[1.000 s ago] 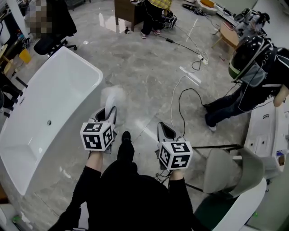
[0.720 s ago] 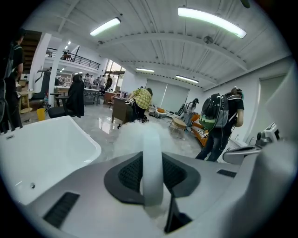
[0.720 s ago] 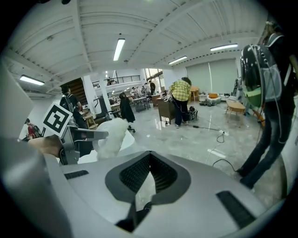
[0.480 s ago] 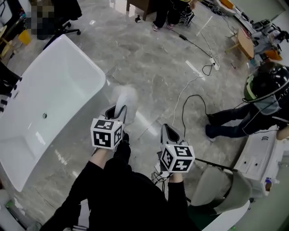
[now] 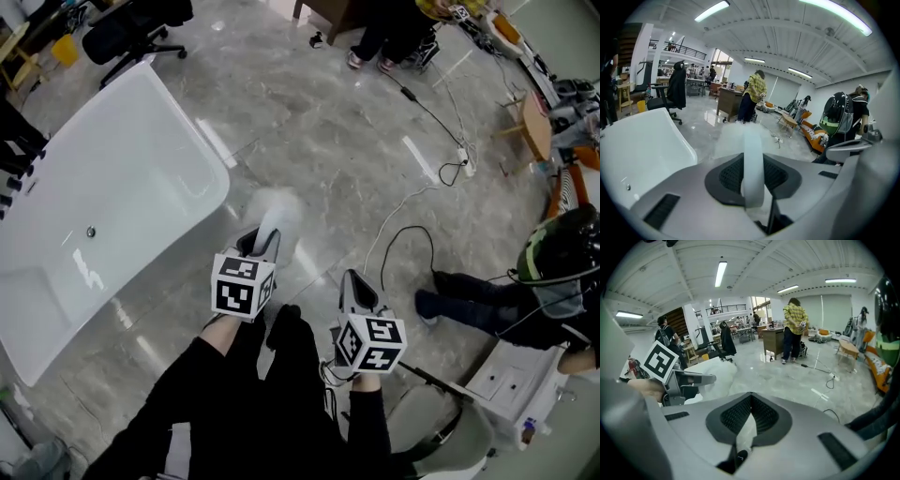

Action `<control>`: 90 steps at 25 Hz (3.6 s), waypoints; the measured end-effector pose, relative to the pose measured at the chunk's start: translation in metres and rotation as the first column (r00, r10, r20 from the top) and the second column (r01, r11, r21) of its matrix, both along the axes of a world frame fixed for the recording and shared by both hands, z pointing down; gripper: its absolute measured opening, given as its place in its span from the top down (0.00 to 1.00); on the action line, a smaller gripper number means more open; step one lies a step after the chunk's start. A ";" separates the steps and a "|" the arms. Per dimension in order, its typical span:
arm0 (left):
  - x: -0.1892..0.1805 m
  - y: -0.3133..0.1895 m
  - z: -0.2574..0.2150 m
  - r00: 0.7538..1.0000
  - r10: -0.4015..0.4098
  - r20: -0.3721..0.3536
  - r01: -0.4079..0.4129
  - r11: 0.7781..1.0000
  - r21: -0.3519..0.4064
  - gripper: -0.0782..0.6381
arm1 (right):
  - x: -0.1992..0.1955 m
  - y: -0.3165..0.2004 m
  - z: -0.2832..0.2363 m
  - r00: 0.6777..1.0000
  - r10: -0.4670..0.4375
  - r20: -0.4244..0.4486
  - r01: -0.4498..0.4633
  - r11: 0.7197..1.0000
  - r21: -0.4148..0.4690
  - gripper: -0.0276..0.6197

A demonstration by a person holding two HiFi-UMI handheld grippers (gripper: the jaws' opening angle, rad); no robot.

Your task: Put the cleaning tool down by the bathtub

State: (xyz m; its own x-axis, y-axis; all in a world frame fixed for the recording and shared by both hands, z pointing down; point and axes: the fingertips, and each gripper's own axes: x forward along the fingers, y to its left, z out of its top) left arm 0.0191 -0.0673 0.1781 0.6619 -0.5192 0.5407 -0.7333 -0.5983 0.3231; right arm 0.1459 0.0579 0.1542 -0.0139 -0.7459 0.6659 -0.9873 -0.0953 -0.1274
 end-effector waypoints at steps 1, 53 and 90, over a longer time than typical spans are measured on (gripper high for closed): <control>0.003 -0.007 0.007 1.000 -0.014 0.000 0.014 1.000 -0.009 0.76 | 0.004 -0.008 0.003 1.000 -0.009 -0.001 0.009 1.000 -0.004 0.96; 0.046 -0.180 0.596 0.948 -0.229 0.220 0.251 0.965 -0.075 0.76 | 0.085 -0.258 0.502 0.915 -0.395 -0.075 0.399 0.916 0.046 0.96; 0.051 -0.201 0.719 0.938 -0.187 0.292 0.234 0.963 -0.134 0.76 | 0.070 -0.266 0.593 0.898 -0.436 -0.061 0.437 0.899 0.010 0.96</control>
